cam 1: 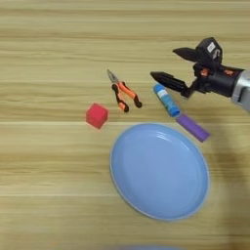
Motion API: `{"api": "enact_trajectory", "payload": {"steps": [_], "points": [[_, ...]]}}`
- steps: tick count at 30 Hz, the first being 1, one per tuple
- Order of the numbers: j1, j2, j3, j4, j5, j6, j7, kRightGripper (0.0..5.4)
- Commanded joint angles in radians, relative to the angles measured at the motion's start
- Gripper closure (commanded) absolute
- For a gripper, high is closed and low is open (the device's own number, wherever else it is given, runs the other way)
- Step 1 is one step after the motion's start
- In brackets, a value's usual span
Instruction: Move the objects on the table
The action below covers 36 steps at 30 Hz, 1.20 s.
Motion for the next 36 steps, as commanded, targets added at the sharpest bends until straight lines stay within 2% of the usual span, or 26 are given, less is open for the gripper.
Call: {"api": "enact_trajectory", "payload": {"steps": [1,9,20,30,36], "points": [[-0.087,-0.062,-0.025,0.057,-0.030,-0.039,-0.056,0.02],[-0.095,-0.044,0.023,0.177,-0.082,-0.042,-0.102,0.02],[-0.101,-0.023,0.070,0.319,-0.143,-0.102,-0.140,0.02],[-0.105,0.008,0.097,0.388,-0.174,-0.136,-0.157,1.05],[-0.110,0.028,0.110,0.427,-0.191,-0.138,-0.171,1.86]]}}
